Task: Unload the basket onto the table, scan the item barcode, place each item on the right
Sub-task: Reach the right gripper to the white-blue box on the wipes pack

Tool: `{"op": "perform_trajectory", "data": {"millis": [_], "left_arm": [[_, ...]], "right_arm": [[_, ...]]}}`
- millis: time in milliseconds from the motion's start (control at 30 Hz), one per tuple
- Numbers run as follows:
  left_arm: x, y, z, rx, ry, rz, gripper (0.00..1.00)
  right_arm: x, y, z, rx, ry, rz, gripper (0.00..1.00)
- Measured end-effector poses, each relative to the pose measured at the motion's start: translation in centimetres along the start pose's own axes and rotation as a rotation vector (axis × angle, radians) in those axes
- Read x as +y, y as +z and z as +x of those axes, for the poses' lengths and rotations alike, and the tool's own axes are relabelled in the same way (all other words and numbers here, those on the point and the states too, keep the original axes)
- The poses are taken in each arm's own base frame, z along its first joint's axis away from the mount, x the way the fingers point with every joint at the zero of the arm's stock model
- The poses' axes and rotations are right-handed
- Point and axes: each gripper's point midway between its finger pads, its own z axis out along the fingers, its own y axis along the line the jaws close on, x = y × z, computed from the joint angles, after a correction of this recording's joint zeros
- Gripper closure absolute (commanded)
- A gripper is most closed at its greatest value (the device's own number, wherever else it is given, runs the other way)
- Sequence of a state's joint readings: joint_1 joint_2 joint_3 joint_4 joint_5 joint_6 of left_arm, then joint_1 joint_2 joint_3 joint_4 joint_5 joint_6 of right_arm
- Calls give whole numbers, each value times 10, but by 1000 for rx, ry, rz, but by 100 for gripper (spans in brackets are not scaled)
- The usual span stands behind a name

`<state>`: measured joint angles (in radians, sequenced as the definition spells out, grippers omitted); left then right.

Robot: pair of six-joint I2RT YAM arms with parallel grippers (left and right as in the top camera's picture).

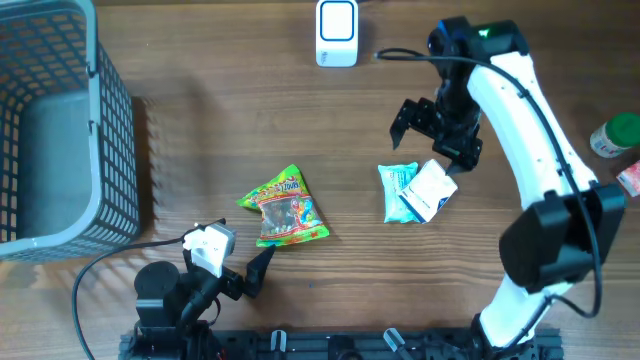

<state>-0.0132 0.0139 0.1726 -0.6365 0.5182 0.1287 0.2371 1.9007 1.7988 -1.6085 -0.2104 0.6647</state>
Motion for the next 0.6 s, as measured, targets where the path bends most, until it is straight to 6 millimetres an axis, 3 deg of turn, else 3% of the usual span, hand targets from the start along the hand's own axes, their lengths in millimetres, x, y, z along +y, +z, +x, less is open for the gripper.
{"op": "perform_trajectory", "data": {"millis": [33, 133, 200, 233, 267, 333, 400, 467, 533, 600], "left_arm": [[0, 0, 0, 0, 0, 0, 0], [0, 0, 0, 0, 0, 0, 0], [0, 0, -1, -2, 1, 0, 0], [0, 0, 0, 0, 0, 0, 0], [0, 0, 0, -1, 1, 0, 0], [0, 0, 0, 0, 0, 0, 0], [0, 0, 0, 0, 0, 0, 0], [0, 0, 0, 0, 0, 0, 0], [0, 0, 0, 0, 0, 0, 0], [0, 0, 0, -1, 0, 0, 0]], "right_arm": [[-1, -10, 9, -34, -24, -17, 0], [-28, -64, 53, -259, -84, -86, 0], [-74, -95, 87, -472, -5, -136, 0], [-86, -105, 91, -606, 43, -218, 0], [-92, -103, 89, -696, 71, -281, 0], [-76, -78, 64, -768, 67, -373, 0], [-64, 3, 37, -620, 64, -289, 0], [-49, 48, 15, -485, 61, -211, 0], [-52, 91, -2, -327, 102, -119, 1], [-58, 108, -16, -235, 143, -111, 0]]}}
